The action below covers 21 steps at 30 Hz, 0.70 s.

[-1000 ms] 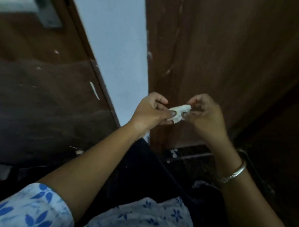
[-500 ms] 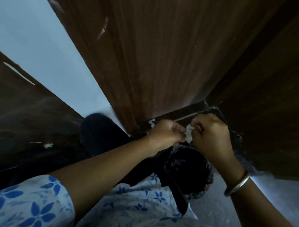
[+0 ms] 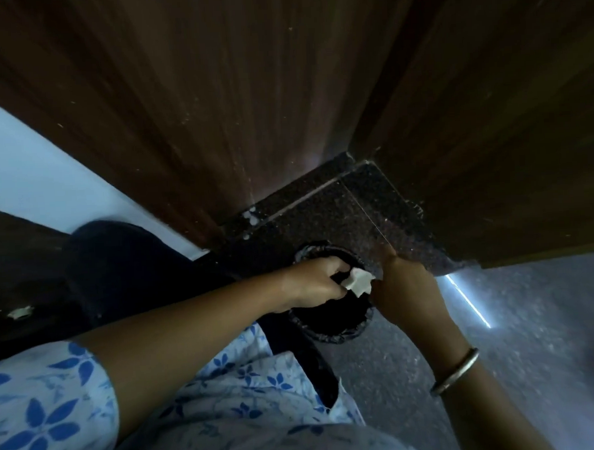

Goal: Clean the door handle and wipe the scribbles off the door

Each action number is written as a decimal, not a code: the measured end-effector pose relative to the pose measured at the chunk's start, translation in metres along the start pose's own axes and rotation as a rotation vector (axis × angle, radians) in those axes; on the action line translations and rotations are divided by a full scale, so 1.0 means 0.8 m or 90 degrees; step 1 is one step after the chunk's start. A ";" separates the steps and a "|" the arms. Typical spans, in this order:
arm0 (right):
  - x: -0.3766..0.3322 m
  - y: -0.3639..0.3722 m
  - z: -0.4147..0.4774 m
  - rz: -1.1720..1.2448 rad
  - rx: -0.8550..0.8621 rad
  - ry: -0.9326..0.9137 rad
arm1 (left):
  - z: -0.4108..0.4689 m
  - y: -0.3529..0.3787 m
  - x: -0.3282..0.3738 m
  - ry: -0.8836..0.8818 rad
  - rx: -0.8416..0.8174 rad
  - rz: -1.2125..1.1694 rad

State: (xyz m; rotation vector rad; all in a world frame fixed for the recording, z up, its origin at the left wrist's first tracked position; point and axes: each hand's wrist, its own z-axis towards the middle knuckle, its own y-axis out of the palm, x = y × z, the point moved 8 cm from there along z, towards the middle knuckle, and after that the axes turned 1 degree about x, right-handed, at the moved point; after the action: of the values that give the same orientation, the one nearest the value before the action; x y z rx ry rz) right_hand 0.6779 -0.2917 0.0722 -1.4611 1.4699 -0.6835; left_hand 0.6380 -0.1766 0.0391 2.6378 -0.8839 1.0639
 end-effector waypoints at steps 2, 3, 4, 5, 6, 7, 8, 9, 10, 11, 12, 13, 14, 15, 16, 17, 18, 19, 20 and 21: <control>0.008 0.004 0.000 0.000 -0.024 -0.005 | 0.002 0.004 -0.001 0.002 0.000 0.005; 0.009 0.005 0.001 -0.007 -0.037 -0.016 | 0.002 0.004 0.000 0.003 0.000 0.013; 0.009 0.007 0.002 -0.024 -0.056 -0.023 | 0.003 0.003 -0.001 0.002 0.003 0.030; 0.008 0.009 0.004 -0.043 -0.075 -0.030 | 0.003 0.001 -0.002 0.004 0.009 0.054; 0.005 0.010 0.005 -0.061 -0.096 -0.038 | 0.002 -0.002 -0.003 0.005 0.018 0.086; 0.001 0.014 0.006 -0.074 -0.116 -0.051 | 0.001 -0.005 -0.004 0.009 0.028 0.122; -0.007 0.017 0.007 -0.088 -0.135 -0.064 | -0.001 -0.009 -0.005 0.012 0.035 0.159; -0.016 0.021 0.008 -0.097 -0.148 -0.083 | -0.004 -0.012 -0.006 0.018 0.043 0.194; -0.026 0.026 0.007 -0.107 -0.164 -0.104 | -0.008 -0.015 -0.005 0.030 0.049 0.222; -0.036 0.031 0.007 -0.114 -0.175 -0.128 | -0.013 -0.017 -0.005 0.045 0.059 0.239; -0.050 0.035 0.007 -0.122 -0.186 -0.154 | -0.019 -0.020 -0.004 0.061 0.071 0.248; -0.063 0.040 0.007 -0.130 -0.194 -0.179 | -0.024 -0.022 -0.003 0.075 0.082 0.254; -0.076 0.042 0.006 -0.145 -0.199 -0.200 | -0.029 -0.025 -0.002 0.085 0.094 0.262; -0.090 0.043 0.006 -0.165 -0.191 -0.221 | -0.034 -0.029 -0.003 0.095 0.117 0.271; -0.103 0.042 0.005 -0.186 -0.181 -0.230 | -0.041 -0.034 -0.006 0.097 0.141 0.282; -0.116 0.039 0.005 -0.199 -0.167 -0.231 | -0.047 -0.041 -0.013 0.096 0.163 0.291; -0.132 0.035 0.003 -0.199 -0.153 -0.230 | -0.057 -0.049 -0.017 0.093 0.188 0.311; -0.146 0.031 0.002 -0.201 -0.138 -0.235 | -0.064 -0.058 -0.023 0.091 0.210 0.327; -0.165 0.028 -0.003 -0.206 -0.126 -0.251 | -0.080 -0.068 -0.030 0.081 0.237 0.344; -0.184 0.027 -0.007 -0.198 -0.116 -0.270 | -0.092 -0.077 -0.041 0.068 0.263 0.362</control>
State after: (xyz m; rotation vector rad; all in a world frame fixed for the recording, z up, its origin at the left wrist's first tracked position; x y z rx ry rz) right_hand 0.6440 -0.1480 0.0880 -1.8661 1.0081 -0.3908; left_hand 0.6125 -0.0850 0.0746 2.6585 -1.5990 1.6547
